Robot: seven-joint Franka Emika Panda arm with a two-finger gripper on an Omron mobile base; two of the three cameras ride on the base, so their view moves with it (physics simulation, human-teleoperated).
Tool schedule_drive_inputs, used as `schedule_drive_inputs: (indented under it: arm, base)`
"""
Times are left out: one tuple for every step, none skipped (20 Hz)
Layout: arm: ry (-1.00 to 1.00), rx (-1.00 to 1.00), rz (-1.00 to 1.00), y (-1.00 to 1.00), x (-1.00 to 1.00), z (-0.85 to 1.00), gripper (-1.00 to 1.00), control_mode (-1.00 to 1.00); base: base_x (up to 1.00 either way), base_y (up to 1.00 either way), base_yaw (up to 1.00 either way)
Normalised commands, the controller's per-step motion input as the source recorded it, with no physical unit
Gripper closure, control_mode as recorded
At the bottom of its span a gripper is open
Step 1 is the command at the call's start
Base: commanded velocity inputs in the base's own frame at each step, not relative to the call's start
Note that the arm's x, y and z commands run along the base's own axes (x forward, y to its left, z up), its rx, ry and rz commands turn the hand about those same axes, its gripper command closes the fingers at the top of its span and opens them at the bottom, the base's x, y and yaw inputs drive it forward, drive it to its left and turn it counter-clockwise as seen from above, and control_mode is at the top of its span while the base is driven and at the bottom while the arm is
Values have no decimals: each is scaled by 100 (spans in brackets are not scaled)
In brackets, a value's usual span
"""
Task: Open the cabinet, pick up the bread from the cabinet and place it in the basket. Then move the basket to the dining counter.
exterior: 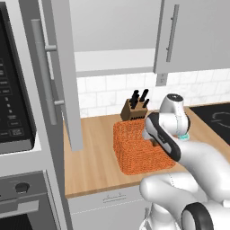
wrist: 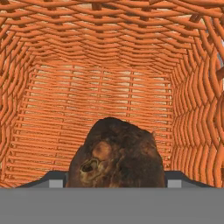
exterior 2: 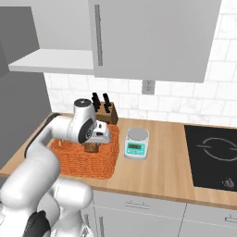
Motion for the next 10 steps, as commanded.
schedule_drive_inputs:
  arm:
    - [0, 0, 0, 0, 26, -26, 100, -100]
    - [0, 0, 0, 0, 28, -23, 100, -100]
    - [0, 0, 0, 0, 29, -19, 100, -100]
    - [0, 0, 0, 0, 31, -19, 100, -100]
    - [0, 0, 0, 1, 31, -19, 100, -100]
    - [0, 0, 0, 2, 34, -21, 100, -100]
    - [0, 0, 0, 4, 34, -21, 100, -100]
    - [0, 0, 0, 2, 32, -21, 100, -100]
    - [0, 0, 0, 5, 31, -25, 100, -100]
    - [0, 0, 0, 4, 31, -26, 100, -100]
  base:
    - [0, 0, 0]
    - [0, 0, 0]
    - [0, 0, 0]
    - [0, 0, 0]
    - [0, 0, 0]
    - [0, 0, 0]
    - [0, 0, 0]
    - [0, 0, 0]
    - [0, 0, 0]
    - [0, 0, 0]
